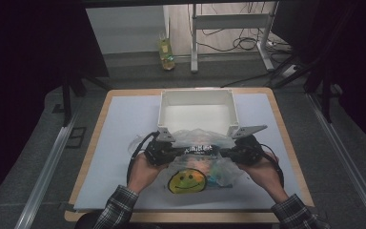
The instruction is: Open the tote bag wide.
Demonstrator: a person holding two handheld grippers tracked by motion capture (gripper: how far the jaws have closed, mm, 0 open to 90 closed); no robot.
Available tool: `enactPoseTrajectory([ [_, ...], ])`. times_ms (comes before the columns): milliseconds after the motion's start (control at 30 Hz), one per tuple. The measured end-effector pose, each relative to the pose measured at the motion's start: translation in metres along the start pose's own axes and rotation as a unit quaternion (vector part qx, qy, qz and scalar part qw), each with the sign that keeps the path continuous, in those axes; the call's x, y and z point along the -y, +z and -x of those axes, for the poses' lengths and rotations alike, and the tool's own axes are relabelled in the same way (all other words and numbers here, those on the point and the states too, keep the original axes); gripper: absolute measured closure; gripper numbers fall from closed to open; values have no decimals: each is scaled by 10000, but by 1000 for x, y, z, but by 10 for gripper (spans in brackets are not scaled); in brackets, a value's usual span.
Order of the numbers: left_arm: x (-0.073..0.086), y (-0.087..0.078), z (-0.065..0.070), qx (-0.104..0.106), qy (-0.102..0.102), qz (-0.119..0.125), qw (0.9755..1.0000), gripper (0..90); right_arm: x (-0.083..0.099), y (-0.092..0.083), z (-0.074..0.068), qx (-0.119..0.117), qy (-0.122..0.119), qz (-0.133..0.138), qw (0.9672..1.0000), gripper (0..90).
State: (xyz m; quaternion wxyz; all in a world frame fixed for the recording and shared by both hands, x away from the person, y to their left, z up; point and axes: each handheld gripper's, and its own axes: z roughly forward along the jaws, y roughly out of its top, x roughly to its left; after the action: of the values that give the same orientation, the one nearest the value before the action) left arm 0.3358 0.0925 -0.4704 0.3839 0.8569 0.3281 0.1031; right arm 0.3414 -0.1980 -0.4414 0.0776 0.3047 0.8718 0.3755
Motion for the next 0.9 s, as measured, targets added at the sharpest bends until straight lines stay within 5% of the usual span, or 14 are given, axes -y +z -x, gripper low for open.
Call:
enactPoseTrajectory([
  [200, 2, 4, 1, 339, 59, -111, 9993, 875, 2, 16, 7, -183, 94, -123, 9997, 882],
  [500, 15, -16, 29, 861, 269, -90, 9959, 876, 23, -3, -11, -553, 35, -158, 9983, 879],
  [667, 22, -24, 37, 881, 330, -20, 9956, 874, 32, -9, -22, -641, -17, -202, 9977, 877],
  [900, 4, -23, 26, 505, 201, 356, 9979, 864, 16, -11, -31, -591, -235, 36, 9980, 872],
])
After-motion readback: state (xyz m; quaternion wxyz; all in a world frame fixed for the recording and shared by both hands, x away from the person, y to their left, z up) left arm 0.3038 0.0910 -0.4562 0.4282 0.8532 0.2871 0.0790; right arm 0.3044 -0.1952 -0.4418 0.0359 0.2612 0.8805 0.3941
